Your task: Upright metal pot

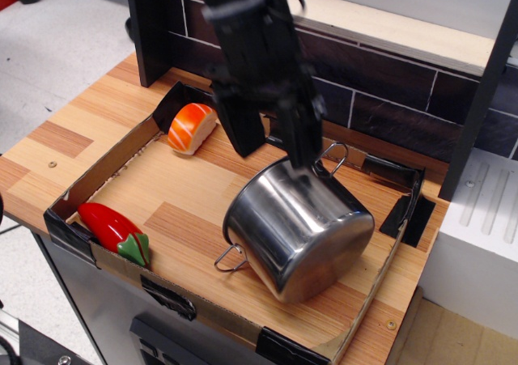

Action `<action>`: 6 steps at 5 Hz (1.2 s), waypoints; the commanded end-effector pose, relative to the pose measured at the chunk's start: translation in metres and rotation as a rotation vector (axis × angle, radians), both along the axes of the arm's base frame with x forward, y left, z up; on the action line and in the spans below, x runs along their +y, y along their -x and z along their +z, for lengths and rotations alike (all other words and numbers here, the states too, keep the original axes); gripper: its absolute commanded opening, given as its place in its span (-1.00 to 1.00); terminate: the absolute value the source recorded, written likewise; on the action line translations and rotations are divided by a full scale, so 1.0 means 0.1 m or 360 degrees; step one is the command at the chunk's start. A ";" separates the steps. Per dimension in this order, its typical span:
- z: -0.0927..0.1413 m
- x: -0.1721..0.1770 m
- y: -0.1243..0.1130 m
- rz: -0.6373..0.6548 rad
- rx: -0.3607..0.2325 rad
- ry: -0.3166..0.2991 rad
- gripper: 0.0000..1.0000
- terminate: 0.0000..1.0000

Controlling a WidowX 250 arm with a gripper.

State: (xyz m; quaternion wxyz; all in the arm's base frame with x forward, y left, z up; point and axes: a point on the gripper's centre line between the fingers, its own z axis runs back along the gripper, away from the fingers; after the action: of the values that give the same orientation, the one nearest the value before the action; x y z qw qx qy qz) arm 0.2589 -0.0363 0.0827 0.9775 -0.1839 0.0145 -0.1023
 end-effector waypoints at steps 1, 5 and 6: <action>0.02 -0.14 -0.04 0.0047 -0.0075 0.0054 1.00 -1.00; -0.13 -0.09 -0.16 0.0161 -0.0025 0.0049 -1.00 -1.00; -0.06 -0.05 -0.16 0.0115 -0.0057 0.0001 -1.00 -1.00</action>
State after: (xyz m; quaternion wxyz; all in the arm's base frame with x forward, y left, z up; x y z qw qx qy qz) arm 0.2677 -0.0459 0.0583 0.9805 -0.1834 0.0212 -0.0666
